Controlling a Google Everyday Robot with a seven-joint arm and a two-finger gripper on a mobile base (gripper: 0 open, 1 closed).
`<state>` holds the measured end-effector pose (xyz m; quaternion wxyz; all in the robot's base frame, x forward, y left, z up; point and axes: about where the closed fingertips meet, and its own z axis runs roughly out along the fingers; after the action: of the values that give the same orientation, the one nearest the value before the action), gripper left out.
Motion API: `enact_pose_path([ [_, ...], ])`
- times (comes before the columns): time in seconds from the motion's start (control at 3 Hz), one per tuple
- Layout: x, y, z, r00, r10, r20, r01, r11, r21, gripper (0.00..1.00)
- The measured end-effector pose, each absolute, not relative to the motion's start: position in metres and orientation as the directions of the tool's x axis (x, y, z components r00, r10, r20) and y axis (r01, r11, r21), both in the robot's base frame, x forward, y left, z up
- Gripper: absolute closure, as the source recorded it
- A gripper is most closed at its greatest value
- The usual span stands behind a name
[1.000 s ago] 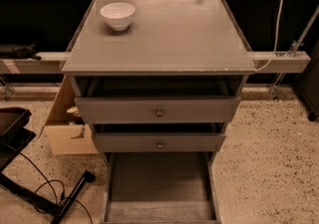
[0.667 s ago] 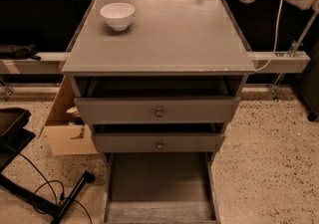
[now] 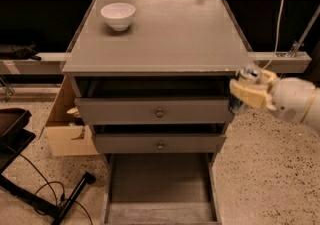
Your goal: Place redbull can into bottom drawer
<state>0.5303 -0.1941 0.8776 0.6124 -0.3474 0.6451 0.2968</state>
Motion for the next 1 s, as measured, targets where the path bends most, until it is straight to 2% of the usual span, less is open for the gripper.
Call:
enact_pose_path([
  [0.33,0.516,-0.192,0.801,-0.086,-0.092,-0.992,-0.826,0.563,0.020,1.00],
  [0.67,0.536,-0.188,0.701,-0.099,-0.063,-0.993,-0.804,0.594,0.042,1.00],
  [1.0,0.536,-0.188,0.701,-0.098,-0.064,-0.993,-0.804,0.593,0.041,1.00],
])
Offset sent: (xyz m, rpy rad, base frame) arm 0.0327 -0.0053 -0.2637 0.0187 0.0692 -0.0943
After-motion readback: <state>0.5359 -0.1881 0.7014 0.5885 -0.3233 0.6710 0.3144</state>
